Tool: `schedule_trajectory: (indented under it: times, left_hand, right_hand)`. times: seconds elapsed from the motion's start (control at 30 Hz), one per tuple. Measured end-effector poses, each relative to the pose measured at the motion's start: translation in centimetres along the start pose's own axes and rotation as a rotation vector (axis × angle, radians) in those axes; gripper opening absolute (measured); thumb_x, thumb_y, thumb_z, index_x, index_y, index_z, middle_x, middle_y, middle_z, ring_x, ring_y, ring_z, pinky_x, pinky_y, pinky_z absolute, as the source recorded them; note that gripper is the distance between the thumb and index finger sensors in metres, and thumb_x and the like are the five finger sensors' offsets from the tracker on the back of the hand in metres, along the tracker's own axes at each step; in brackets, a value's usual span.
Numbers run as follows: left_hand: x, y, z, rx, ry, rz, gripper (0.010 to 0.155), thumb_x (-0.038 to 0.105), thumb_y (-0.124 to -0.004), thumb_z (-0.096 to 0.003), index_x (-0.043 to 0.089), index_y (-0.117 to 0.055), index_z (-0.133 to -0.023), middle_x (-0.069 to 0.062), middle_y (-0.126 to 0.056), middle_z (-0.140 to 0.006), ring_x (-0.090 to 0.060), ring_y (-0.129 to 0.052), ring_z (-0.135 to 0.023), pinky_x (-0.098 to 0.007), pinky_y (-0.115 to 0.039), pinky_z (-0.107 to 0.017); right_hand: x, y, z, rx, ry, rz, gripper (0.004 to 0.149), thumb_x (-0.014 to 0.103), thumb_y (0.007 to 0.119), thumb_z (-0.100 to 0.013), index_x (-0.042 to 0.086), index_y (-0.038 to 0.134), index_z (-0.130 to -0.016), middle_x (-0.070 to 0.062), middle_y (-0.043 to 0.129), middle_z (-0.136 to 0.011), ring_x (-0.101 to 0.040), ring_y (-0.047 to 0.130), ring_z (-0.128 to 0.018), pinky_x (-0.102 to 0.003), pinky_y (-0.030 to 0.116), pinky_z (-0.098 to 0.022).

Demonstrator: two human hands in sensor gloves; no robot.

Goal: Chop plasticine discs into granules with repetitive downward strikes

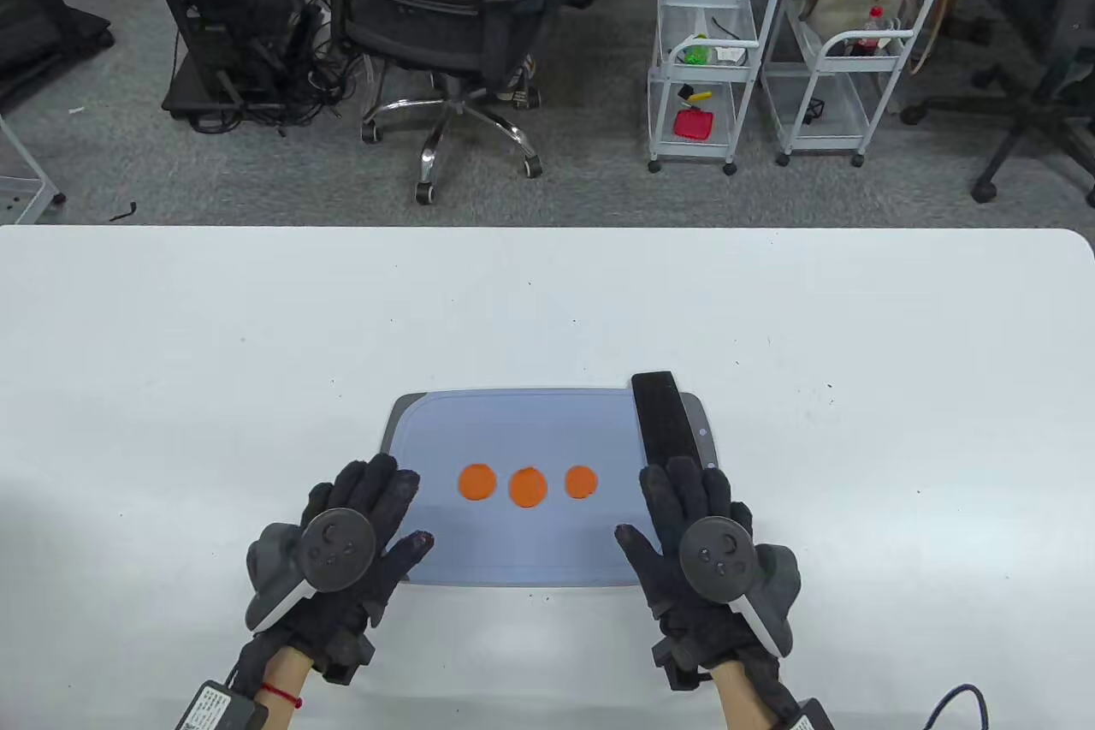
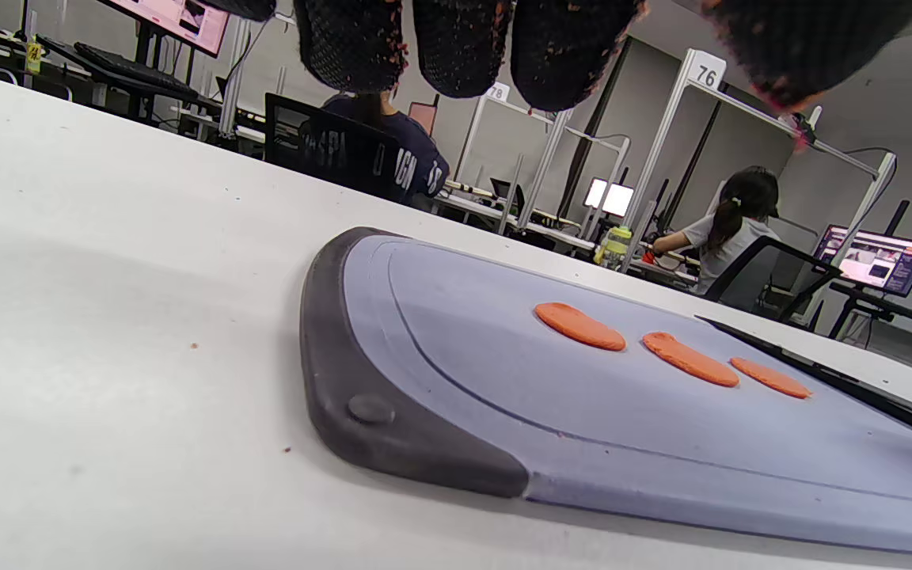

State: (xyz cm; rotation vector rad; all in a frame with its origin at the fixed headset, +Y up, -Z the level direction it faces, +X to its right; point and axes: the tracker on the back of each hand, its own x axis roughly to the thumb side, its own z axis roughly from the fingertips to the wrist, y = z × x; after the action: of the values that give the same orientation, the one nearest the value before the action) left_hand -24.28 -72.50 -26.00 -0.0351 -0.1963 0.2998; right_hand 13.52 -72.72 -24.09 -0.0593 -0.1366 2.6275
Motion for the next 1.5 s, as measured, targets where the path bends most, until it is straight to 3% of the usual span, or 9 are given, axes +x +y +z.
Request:
schedule_trajectory:
  times: [0.43, 0.57, 0.7, 0.87, 0.93, 1.03, 1.27, 1.43, 1.5]
  left_hand:
    - [-0.1, 0.3, -0.1, -0.008, 0.018, -0.001, 0.076, 0.068, -0.06, -0.041, 0.035, -0.059, -0.11, -0.002, -0.049, -0.126, -0.041, -0.056, -0.114, -0.064, -0.045, -0.078]
    - [-0.9, -0.3, -0.8, -0.042, 0.046, 0.034, 0.076, 0.067, -0.061, -0.0411, 0.034, -0.06, -0.11, -0.002, -0.05, -0.126, -0.041, -0.057, -0.113, -0.063, -0.046, -0.078]
    - [-1.0, -0.5, -1.1, -0.053, 0.057, -0.004, 0.076, 0.067, -0.061, -0.0411, 0.035, -0.06, -0.11, -0.002, -0.05, -0.126, -0.041, -0.057, -0.113, -0.063, -0.046, -0.078]
    - [-0.8, -0.5, -1.0, -0.055, 0.054, -0.01, 0.076, 0.067, -0.061, -0.0412, 0.035, -0.06, -0.11, -0.003, -0.049, -0.126, -0.041, -0.057, -0.113, -0.063, -0.046, -0.078]
    - [-0.6, -0.5, -0.9, -0.058, 0.049, -0.021, 0.076, 0.067, -0.061, -0.0412, 0.035, -0.06, -0.11, -0.002, -0.05, -0.126, -0.041, -0.057, -0.113, -0.063, -0.046, -0.078]
    - [-0.5, -0.6, -0.9, -0.066, 0.046, -0.031, 0.076, 0.067, -0.061, -0.0413, 0.034, -0.06, -0.11, -0.003, -0.049, -0.126, -0.042, -0.057, -0.113, -0.063, -0.046, -0.078]
    - [-0.6, -0.6, -0.9, -0.062, 0.049, -0.026, 0.08, 0.067, -0.062, -0.0412, 0.033, -0.05, -0.112, -0.004, -0.047, -0.126, -0.043, -0.056, -0.113, -0.063, -0.046, -0.077]
    - [-0.6, -0.7, -0.9, -0.061, 0.047, -0.023, 0.08, 0.067, -0.061, -0.0414, 0.033, -0.049, -0.113, -0.004, -0.046, -0.126, -0.044, -0.056, -0.113, -0.064, -0.046, -0.078]
    - [-0.5, -0.8, -0.9, -0.066, 0.043, -0.03, 0.08, 0.067, -0.061, -0.0414, 0.033, -0.049, -0.113, -0.005, -0.046, -0.126, -0.045, -0.056, -0.113, -0.064, -0.046, -0.077]
  right_hand:
    - [0.5, -0.1, 0.4, -0.039, 0.037, 0.086, 0.072, 0.057, 0.08, -0.043, 0.026, 0.069, -0.107, -0.01, 0.062, -0.113, -0.046, 0.06, -0.107, -0.061, 0.054, -0.072]
    - [0.6, 0.0, 0.6, -0.062, 0.089, 0.178, 0.071, 0.056, 0.084, -0.042, 0.02, 0.076, -0.103, -0.014, 0.072, -0.106, -0.047, 0.078, -0.095, -0.06, 0.064, -0.066]
    - [0.4, 0.9, 0.4, 0.04, 0.179, 0.307, 0.072, 0.058, 0.086, -0.041, 0.017, 0.08, -0.1, -0.016, 0.079, -0.099, -0.044, 0.093, -0.075, -0.058, 0.073, -0.055]
    - [0.5, 2.9, -0.1, 0.156, 0.237, 0.472, 0.076, 0.056, 0.089, -0.04, 0.015, 0.073, -0.103, -0.015, 0.085, -0.093, -0.04, 0.099, -0.066, -0.055, 0.078, -0.049]
    - [0.8, 3.2, -0.2, 0.133, 0.224, 0.515, 0.075, 0.052, 0.09, -0.041, 0.014, 0.072, -0.103, -0.015, 0.085, -0.092, -0.039, 0.1, -0.064, -0.054, 0.078, -0.049]
    - [1.1, 3.6, -0.5, 0.116, 0.223, 0.495, 0.07, 0.047, 0.091, -0.042, 0.012, 0.075, -0.1, -0.015, 0.089, -0.086, -0.036, 0.103, -0.056, -0.053, 0.081, -0.045]
    - [0.2, 3.6, -1.2, 0.151, 0.343, 0.49, 0.076, 0.05, 0.085, -0.042, 0.009, 0.067, -0.103, -0.012, 0.085, -0.087, -0.033, 0.1, -0.053, -0.051, 0.08, -0.046]
    - [-1.1, 2.1, -1.3, 0.066, 0.457, 0.36, 0.067, 0.048, 0.072, -0.042, 0.01, 0.067, -0.098, -0.011, 0.081, -0.084, -0.03, 0.095, -0.052, -0.052, 0.076, -0.044]
    - [-1.8, 1.6, -1.3, 0.017, 0.484, 0.267, 0.061, 0.048, 0.076, -0.043, 0.011, 0.072, -0.091, -0.007, 0.086, -0.074, -0.026, 0.097, -0.042, -0.05, 0.08, -0.038]
